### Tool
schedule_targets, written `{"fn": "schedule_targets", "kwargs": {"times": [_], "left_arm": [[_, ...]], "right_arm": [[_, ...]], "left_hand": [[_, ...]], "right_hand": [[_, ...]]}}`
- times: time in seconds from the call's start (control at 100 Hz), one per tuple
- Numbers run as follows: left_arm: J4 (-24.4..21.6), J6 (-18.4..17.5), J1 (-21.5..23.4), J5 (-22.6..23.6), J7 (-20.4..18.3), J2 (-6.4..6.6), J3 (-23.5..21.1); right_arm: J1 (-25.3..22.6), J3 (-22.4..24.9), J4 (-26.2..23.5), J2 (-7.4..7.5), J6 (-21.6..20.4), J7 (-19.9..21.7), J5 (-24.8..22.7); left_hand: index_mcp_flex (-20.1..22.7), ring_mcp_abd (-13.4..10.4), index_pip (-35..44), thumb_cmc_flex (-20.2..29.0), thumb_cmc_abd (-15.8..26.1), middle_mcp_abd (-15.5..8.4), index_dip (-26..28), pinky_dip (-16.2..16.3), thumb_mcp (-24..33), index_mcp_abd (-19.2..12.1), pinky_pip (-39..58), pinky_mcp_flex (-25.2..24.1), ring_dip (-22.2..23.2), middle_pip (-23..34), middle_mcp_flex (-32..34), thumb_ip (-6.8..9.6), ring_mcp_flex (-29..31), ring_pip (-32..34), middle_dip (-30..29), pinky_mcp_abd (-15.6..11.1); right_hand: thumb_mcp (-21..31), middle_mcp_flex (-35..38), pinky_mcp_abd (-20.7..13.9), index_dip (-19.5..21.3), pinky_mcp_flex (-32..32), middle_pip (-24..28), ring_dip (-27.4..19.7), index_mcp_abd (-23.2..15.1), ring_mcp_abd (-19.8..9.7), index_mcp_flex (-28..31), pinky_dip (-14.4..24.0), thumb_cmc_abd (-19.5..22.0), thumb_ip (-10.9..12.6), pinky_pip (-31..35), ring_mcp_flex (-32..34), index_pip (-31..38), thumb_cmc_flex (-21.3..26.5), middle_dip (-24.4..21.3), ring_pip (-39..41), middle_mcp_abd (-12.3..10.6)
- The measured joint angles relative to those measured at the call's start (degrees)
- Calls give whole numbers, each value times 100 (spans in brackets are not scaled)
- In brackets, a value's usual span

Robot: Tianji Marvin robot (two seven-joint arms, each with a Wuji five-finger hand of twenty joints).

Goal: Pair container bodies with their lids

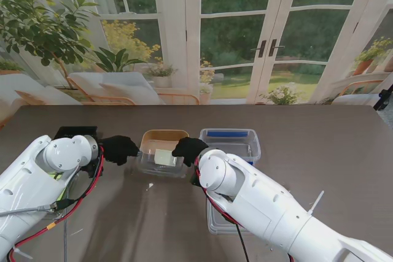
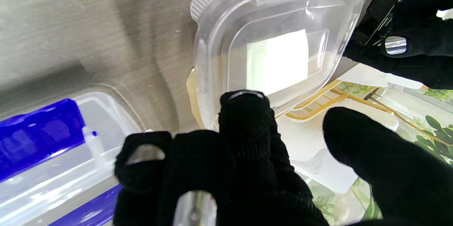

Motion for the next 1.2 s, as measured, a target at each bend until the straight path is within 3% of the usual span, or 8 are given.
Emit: {"fn": "schedule_targets", "kwargs": {"times": [0.59, 1.2], "left_arm": [[-133, 202, 78, 121, -37, 4, -98], [42, 229, -79, 84, -40, 0, 6]], "right_arm": [[510, -369, 634, -261, -124, 69, 96], [842, -571, 1188, -492, -268, 113, 138]], "left_hand": [[0, 0, 0, 0, 0, 0, 66, 1, 0, -12, 0, 0, 0, 0, -1, 0, 0, 0, 0, 0], [0, 0, -1, 0, 0, 0, 2, 1, 0, -68, -1, -1, 0, -1, -1, 0, -1, 0, 0, 0]], "right_hand": [[-2, 0, 1, 0, 0, 0, 0, -91, 1, 0, -2, 0, 0, 1, 0, 9, 0, 0, 0, 0], [-4, 0, 1, -9, 0, 0, 0, -263, 1, -1, -2, 0, 0, 1, 0, 6, 0, 0, 0, 0]]}}
